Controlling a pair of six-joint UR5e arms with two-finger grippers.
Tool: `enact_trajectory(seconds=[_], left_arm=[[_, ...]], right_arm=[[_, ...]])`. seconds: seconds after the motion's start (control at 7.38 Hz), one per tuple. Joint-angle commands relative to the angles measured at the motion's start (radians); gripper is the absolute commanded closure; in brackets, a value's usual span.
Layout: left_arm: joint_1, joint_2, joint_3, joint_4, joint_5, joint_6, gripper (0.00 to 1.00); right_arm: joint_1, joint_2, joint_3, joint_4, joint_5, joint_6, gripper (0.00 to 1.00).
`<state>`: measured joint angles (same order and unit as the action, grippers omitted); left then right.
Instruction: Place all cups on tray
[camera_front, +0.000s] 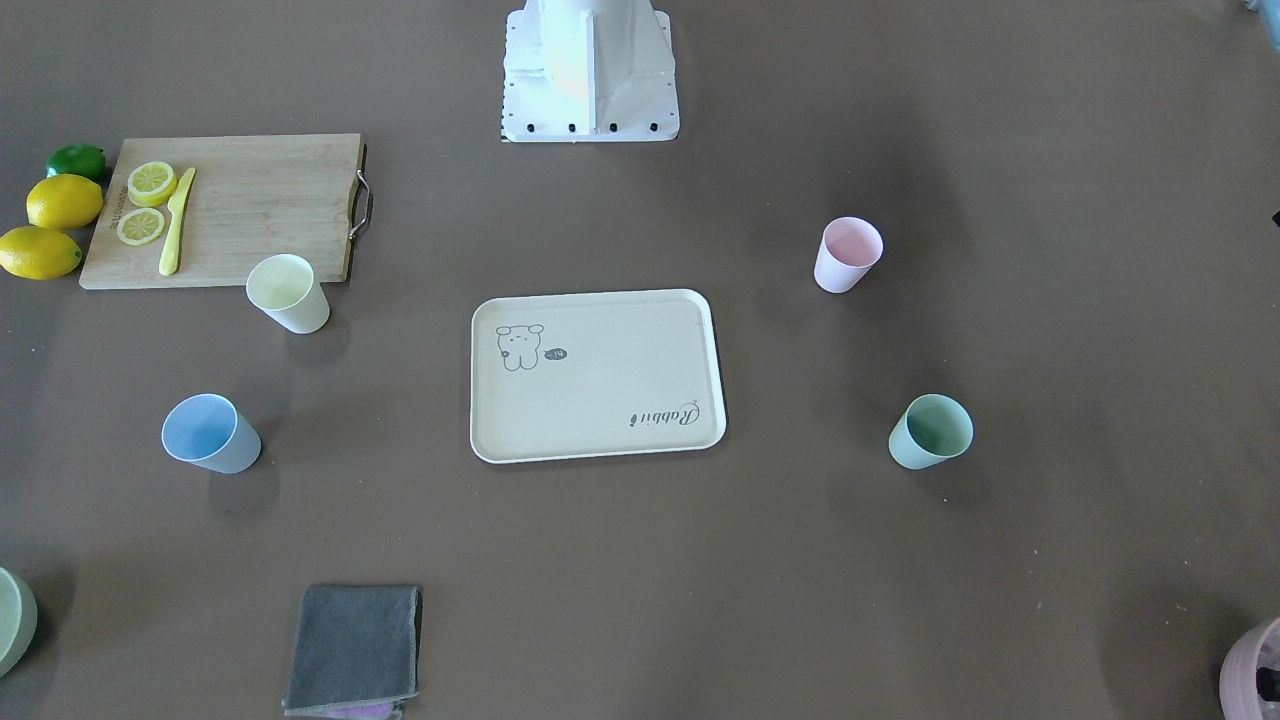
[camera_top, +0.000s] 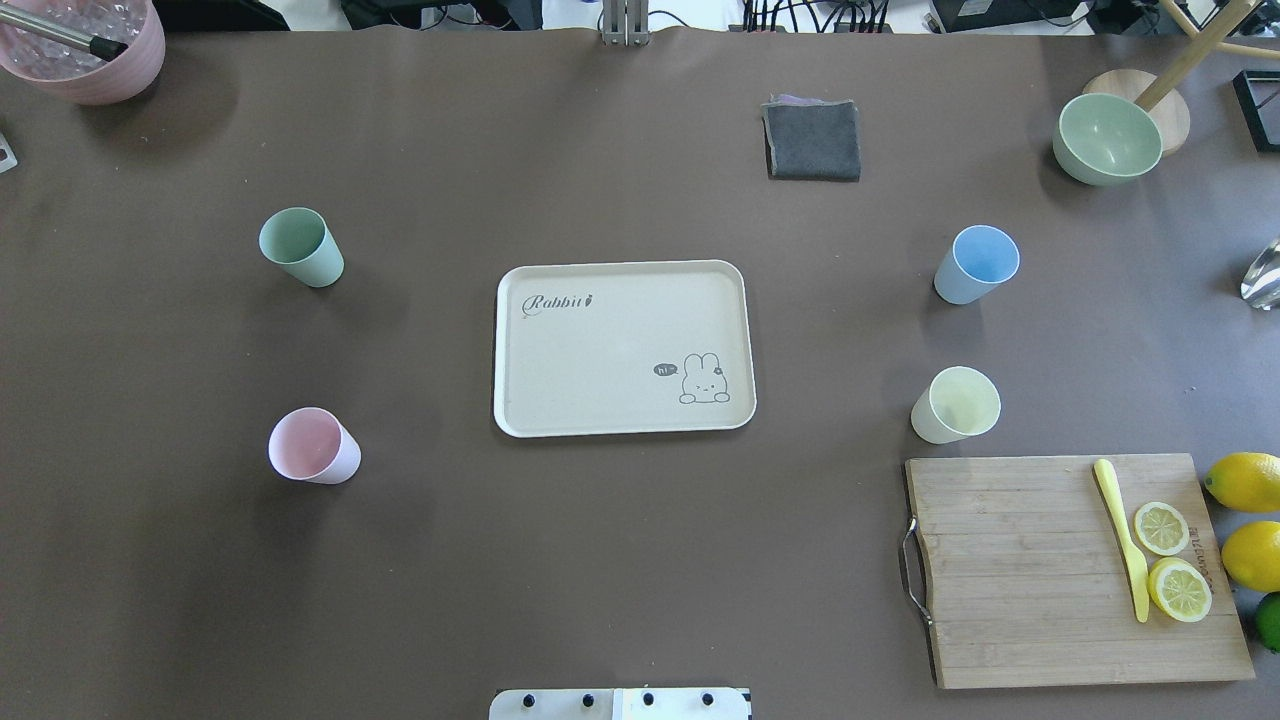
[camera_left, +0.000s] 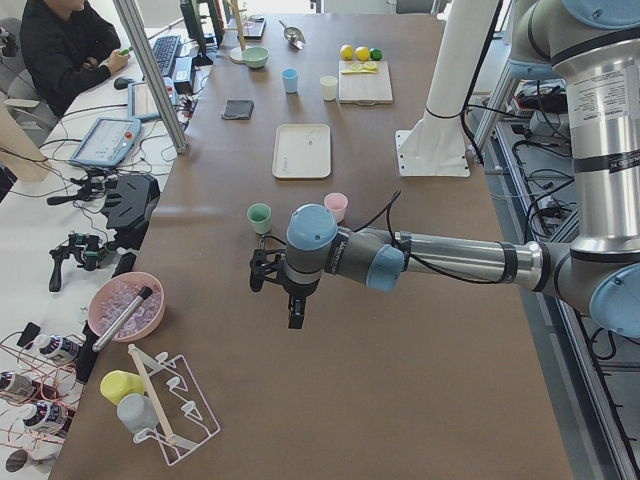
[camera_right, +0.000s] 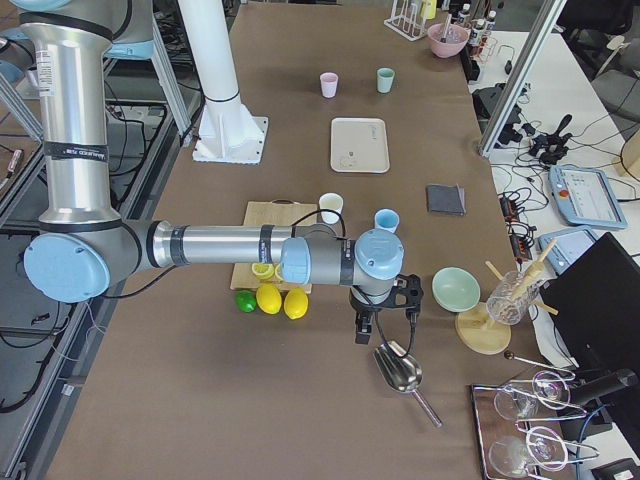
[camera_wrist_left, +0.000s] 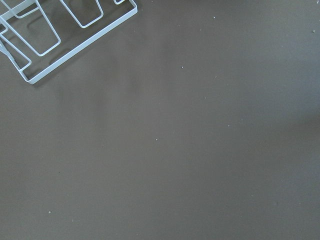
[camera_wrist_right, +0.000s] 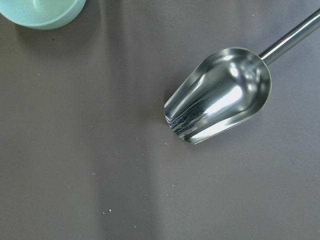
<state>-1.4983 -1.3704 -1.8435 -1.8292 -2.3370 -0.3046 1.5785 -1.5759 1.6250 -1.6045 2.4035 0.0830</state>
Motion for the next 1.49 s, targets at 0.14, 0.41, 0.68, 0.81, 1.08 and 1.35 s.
enact_trajectory(seconds=[0.14,0.41,0.68,0.81,1.08,1.35], left_arm=[[-0.007,0.001,0.003,-0.002,-0.005,0.004,0.02],[-0.007,0.001,0.006,-0.002,-0.004,0.004,0.02],[-0.005,-0.004,0.012,-0.002,-0.001,0.001,0.02],[-0.005,-0.004,0.013,-0.002,0.001,0.001,0.02],[-0.005,-0.004,0.013,-0.002,0.002,-0.001,0.02],[-0.003,-0.007,0.018,-0.002,0.001,-0.001,0.02]], right_arm=[[0.0,-0.001,0.003,0.0,0.0,0.001,0.0],[0.0,0.001,0.004,0.002,0.0,0.001,0.0],[0.0,-0.001,0.004,0.002,0.0,0.0,0.0],[0.0,-0.001,0.004,0.0,0.0,0.0,0.0],[0.0,0.008,0.006,0.002,0.0,-0.002,0.0],[0.0,0.011,0.007,0.002,0.0,0.001,0.0]])
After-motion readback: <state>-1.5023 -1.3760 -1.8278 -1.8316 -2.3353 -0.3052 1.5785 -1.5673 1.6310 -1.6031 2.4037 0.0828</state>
